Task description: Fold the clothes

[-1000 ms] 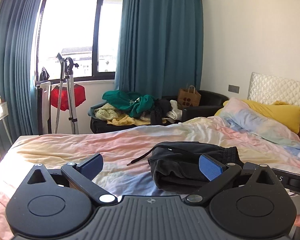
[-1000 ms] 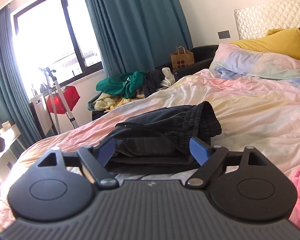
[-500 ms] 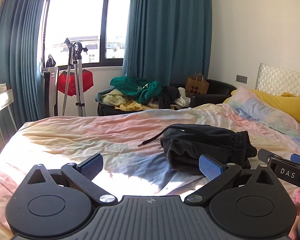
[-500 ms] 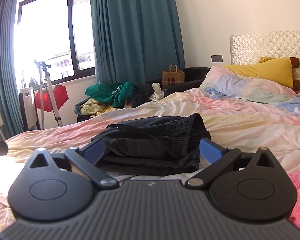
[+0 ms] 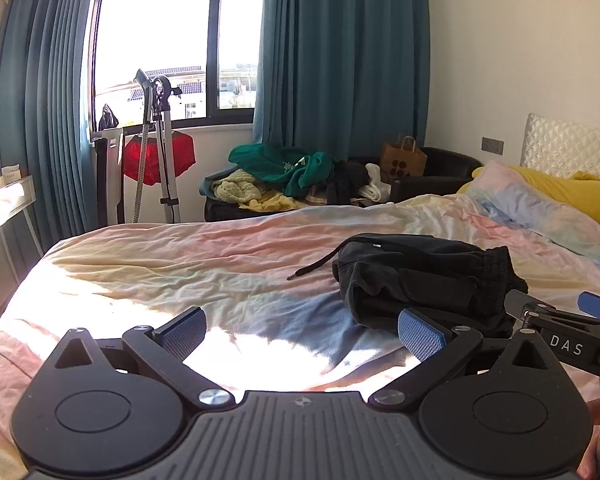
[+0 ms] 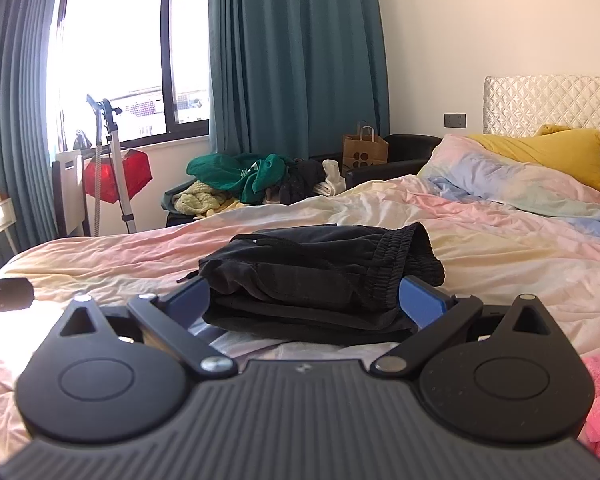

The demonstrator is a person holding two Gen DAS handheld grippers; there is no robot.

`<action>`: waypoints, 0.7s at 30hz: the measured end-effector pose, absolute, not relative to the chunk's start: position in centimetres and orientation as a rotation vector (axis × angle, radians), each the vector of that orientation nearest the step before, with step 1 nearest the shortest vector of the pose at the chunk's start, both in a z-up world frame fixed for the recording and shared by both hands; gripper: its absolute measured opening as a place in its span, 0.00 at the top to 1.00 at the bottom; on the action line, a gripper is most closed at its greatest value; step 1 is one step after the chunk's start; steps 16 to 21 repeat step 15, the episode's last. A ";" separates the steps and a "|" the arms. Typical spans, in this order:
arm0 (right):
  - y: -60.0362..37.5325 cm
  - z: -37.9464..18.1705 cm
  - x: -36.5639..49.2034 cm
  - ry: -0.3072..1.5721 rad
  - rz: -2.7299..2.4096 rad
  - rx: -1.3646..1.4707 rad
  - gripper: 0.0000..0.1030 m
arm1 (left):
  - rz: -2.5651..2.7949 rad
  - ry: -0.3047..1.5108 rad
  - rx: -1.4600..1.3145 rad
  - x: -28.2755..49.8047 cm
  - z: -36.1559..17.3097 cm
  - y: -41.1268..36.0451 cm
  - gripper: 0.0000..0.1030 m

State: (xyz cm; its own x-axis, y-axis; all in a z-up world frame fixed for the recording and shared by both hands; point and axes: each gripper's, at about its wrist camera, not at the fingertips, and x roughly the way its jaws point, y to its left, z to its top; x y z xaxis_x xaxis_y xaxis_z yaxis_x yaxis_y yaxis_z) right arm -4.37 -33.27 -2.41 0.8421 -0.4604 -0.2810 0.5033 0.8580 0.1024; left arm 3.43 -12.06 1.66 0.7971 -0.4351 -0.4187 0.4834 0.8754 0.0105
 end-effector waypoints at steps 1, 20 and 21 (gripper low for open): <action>-33.3 -2.4 -4.4 0.253 -0.512 0.176 0.00 | -0.494 0.422 0.120 3.4 1.7 -12.1 0.00; -33.2 -2.6 -4.3 0.267 -0.510 0.184 0.00 | -0.480 0.420 0.125 2.5 1.7 -11.4 0.00; -33.2 -2.6 -4.3 0.267 -0.510 0.184 0.00 | -0.480 0.420 0.125 2.5 1.7 -11.4 0.00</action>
